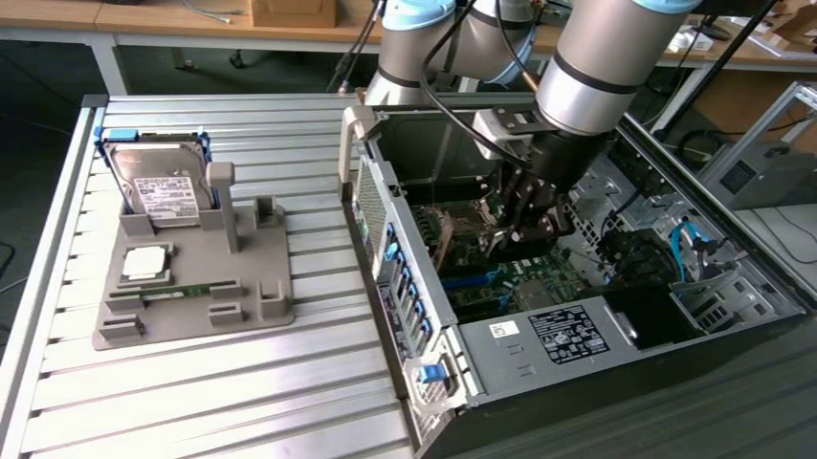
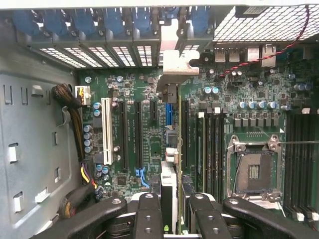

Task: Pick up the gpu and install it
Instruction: 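Insert the gpu into the slot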

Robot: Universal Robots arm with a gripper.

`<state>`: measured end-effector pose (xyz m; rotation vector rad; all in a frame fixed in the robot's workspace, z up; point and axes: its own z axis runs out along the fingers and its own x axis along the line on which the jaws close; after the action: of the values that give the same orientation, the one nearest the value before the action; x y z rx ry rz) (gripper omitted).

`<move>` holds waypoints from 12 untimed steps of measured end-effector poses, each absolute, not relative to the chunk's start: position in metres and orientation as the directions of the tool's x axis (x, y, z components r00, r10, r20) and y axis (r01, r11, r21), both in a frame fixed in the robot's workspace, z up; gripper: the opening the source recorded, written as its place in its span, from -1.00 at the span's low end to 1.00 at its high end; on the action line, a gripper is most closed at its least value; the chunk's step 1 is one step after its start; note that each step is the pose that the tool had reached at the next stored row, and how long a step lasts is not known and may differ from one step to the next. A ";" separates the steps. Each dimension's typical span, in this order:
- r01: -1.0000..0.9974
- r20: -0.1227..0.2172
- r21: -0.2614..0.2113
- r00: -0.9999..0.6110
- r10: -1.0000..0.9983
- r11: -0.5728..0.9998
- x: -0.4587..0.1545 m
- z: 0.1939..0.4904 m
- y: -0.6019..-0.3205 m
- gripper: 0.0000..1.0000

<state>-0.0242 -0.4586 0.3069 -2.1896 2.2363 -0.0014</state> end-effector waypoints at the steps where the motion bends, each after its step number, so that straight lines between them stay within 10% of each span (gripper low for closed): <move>1: -1.000 -0.007 -0.009 -0.021 -1.000 0.021 -0.024 0.307 -0.459 -0.47; 12: -1.000 -0.007 -0.009 -0.021 -1.000 0.021 -0.034 0.305 -0.459 -0.47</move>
<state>-0.0343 -0.4587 0.3049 -2.1900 2.2368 -0.0024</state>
